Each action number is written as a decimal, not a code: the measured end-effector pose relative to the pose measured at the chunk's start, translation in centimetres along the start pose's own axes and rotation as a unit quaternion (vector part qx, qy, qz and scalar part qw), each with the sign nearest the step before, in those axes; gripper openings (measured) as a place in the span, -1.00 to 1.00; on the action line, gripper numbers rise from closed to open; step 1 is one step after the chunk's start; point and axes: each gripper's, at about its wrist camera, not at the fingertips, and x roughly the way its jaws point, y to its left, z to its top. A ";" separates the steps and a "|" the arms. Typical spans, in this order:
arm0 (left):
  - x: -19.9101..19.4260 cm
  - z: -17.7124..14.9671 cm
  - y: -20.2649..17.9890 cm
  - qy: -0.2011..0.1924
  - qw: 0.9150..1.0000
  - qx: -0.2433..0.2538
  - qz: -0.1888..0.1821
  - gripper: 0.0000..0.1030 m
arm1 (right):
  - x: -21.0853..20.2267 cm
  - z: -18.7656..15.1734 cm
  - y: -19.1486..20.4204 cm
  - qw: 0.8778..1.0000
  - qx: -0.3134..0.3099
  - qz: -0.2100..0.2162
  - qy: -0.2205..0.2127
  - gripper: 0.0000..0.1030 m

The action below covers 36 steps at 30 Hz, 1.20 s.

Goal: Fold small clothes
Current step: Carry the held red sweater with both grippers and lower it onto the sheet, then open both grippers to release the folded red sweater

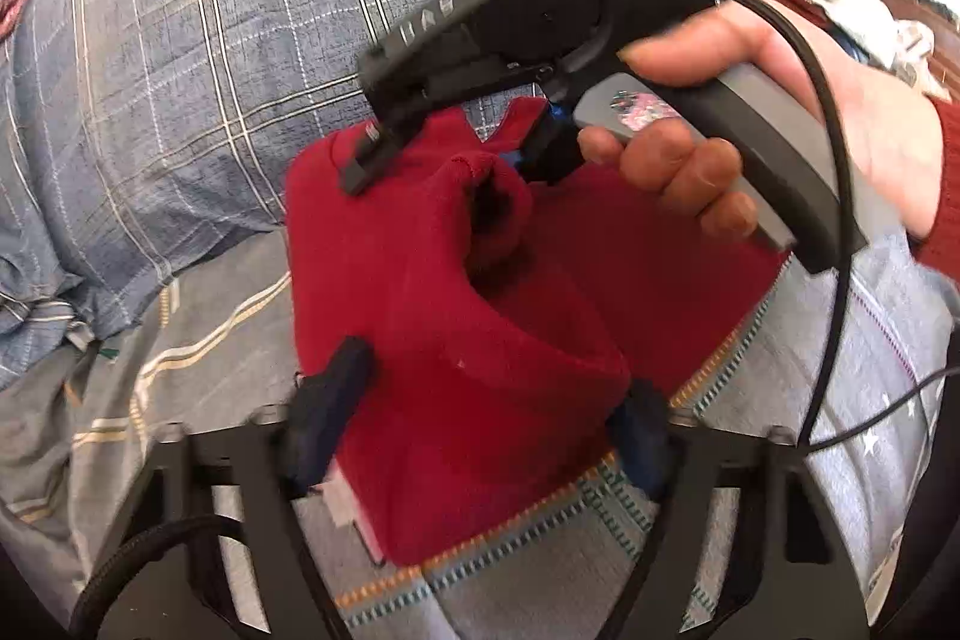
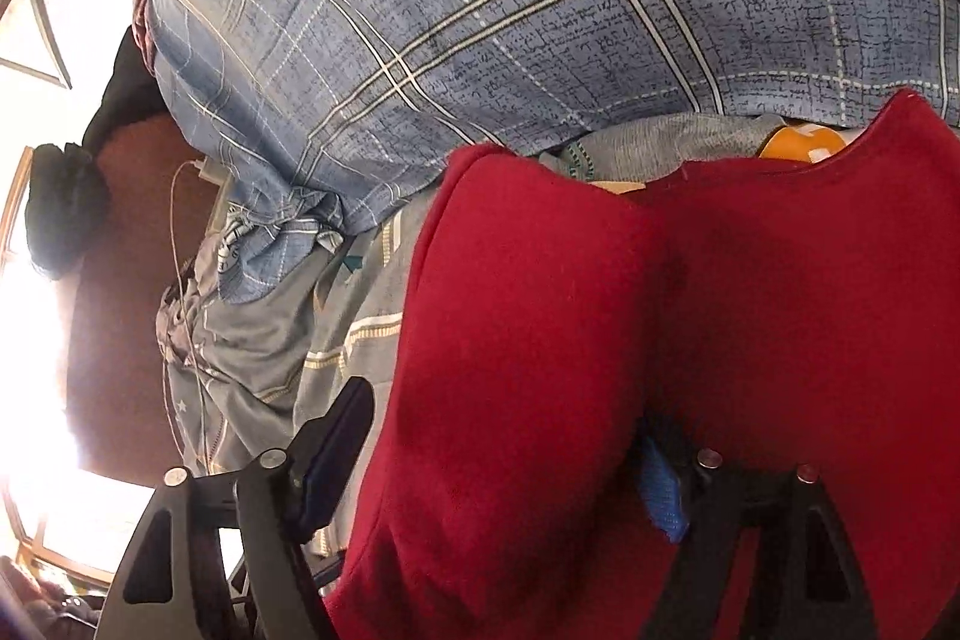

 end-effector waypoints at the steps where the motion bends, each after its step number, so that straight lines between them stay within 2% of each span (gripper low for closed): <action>1: 0.4 0.1 0.5 0.006 1.000 -0.011 -0.002 -0.16 | 0.0 0.0 0.1 1.000 -0.009 -0.009 -0.002 0.08; 2: 0.5 0.2 0.9 0.010 1.000 -0.023 -0.004 -0.25 | 0.0 0.0 0.3 1.000 -0.018 -0.016 -0.005 -0.11; 4: 0.3 0.6 1.9 0.008 0.998 -0.054 -0.019 -0.62 | -0.2 -0.3 0.8 0.998 -0.040 -0.035 -0.019 -0.34; 6: -0.6 1.2 2.2 0.000 0.997 -0.073 -0.029 -0.72 | -0.7 -0.6 1.5 0.996 -0.065 -0.055 -0.034 -0.53; 11: -3.0 3.6 1.7 -0.027 0.993 -0.095 -0.059 -0.75 | -3.8 -1.0 4.1 0.985 -0.122 -0.088 -0.080 -0.64; 14: -3.9 5.5 0.6 -0.039 0.990 -0.104 -0.089 -0.75 | -6.2 -0.9 5.0 0.980 -0.140 -0.096 -0.101 -0.65; 18: -3.5 7.2 -1.7 -0.043 0.988 -0.098 -0.110 -0.76 | -9.4 -0.8 4.8 0.972 -0.157 -0.133 -0.116 -0.65; 22: -0.4 7.6 -4.9 -0.017 0.986 -0.101 -0.129 -0.76 | -10.6 -1.0 2.5 0.963 -0.158 -0.185 -0.116 -0.65; 25: 3.0 7.1 -7.1 0.018 0.984 -0.109 -0.143 -0.76 | -9.7 -1.1 0.0 0.957 -0.143 -0.232 -0.103 -0.65; 27: 4.3 6.8 -8.3 0.031 0.985 -0.099 -0.139 -0.76 | -8.4 -1.1 -2.1 0.950 -0.130 -0.269 -0.094 -0.65; 29: 5.0 6.6 -8.9 0.035 0.986 -0.089 -0.135 -0.69 | -7.1 -1.2 -3.8 0.946 -0.120 -0.288 -0.085 -0.65; 31: 4.5 6.6 -8.7 0.038 0.987 -0.080 -0.136 -0.48 | -7.3 -1.3 -4.4 0.947 -0.112 -0.283 -0.099 -0.57; 33: 3.2 6.5 -8.2 0.044 0.986 -0.078 -0.142 -0.32 | -8.2 -1.2 -4.1 0.946 -0.101 -0.290 -0.105 -0.12; 35: 0.9 6.1 -7.3 0.035 0.985 -0.072 -0.150 -0.17 | -9.6 -1.7 -3.1 0.939 -0.101 -0.303 -0.124 -0.11; 36: 0.1 5.9 -7.1 0.027 0.986 -0.068 -0.148 -0.08 | -10.4 -2.1 -2.2 0.940 -0.106 -0.295 -0.132 -0.11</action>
